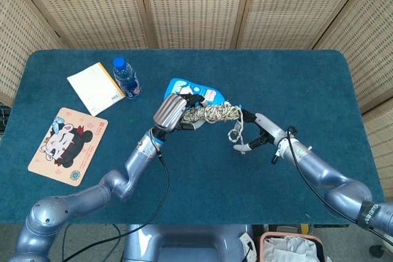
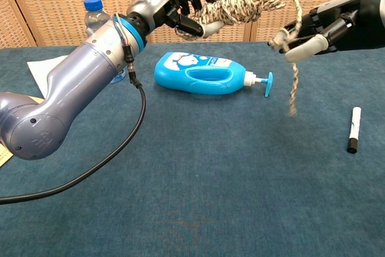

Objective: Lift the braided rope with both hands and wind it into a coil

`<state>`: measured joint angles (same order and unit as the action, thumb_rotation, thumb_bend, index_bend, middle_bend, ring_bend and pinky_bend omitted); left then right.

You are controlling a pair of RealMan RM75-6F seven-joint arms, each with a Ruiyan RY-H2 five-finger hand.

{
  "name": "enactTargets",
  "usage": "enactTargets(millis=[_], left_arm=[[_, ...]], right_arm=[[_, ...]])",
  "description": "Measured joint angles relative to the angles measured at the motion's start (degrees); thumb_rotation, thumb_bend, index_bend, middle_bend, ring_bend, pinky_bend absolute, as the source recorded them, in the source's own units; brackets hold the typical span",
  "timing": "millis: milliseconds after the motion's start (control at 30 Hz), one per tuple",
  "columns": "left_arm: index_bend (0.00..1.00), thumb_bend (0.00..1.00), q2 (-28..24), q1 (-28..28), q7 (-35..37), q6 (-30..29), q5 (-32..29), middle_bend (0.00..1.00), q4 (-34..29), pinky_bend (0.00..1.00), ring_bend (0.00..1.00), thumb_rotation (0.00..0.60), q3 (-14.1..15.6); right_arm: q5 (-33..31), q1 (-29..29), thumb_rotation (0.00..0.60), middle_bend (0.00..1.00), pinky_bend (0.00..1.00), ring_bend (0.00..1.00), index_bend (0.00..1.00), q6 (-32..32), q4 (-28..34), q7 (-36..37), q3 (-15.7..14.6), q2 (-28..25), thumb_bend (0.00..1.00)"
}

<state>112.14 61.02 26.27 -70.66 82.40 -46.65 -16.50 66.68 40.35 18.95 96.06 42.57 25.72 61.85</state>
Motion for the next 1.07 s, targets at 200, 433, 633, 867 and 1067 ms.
enactTargets(millis=[200, 433, 633, 867, 1067], left_arm=[[0.78, 0.56, -1.3, -0.2, -0.7, -1.1, 0.5, 0.62, -2.7, 0.67, 0.58, 0.600, -0.4], [0.78, 0.57, -4.8, -1.1, -3.7, -2.6, 0.9, 0.62, -9.7, 0.67, 0.58, 0.600, -1.3], [0.78, 0.57, -8.8, -2.4, -6.4, -4.0, 1.2, 0.62, -15.9, 0.67, 0.58, 0.600, -2.1], [0.78, 0.57, -14.4, -4.2, -10.0, -4.9, 1.8, 0.62, -22.8, 0.67, 0.58, 0.600, -2.4], [0.78, 0.57, -17.2, -5.4, -12.4, -5.3, 2.4, 0.62, -26.2, 0.67, 0.58, 0.600, -2.3]], right_arm=[[7.7, -3.4, 0.600, 0.00, 0.00, 0.00, 0.13, 1.2, 1.2, 3.3, 0.7, -1.0, 0.00], [15.4, -7.7, 0.600, 0.00, 0.00, 0.00, 0.11, 9.4, 1.5, 2.8, -2.1, -3.6, 0.00], [20.2, -13.1, 0.600, 0.00, 0.00, 0.00, 0.11, 22.6, -0.2, -4.8, -5.8, -4.2, 0.00], [23.4, -21.2, 0.600, 0.00, 0.00, 0.00, 0.11, 42.0, -7.7, -22.3, -11.0, 0.3, 0.00], [24.9, -27.2, 0.600, 0.00, 0.00, 0.00, 0.11, 54.2, -14.9, -29.4, -15.0, 5.6, 0.00]])
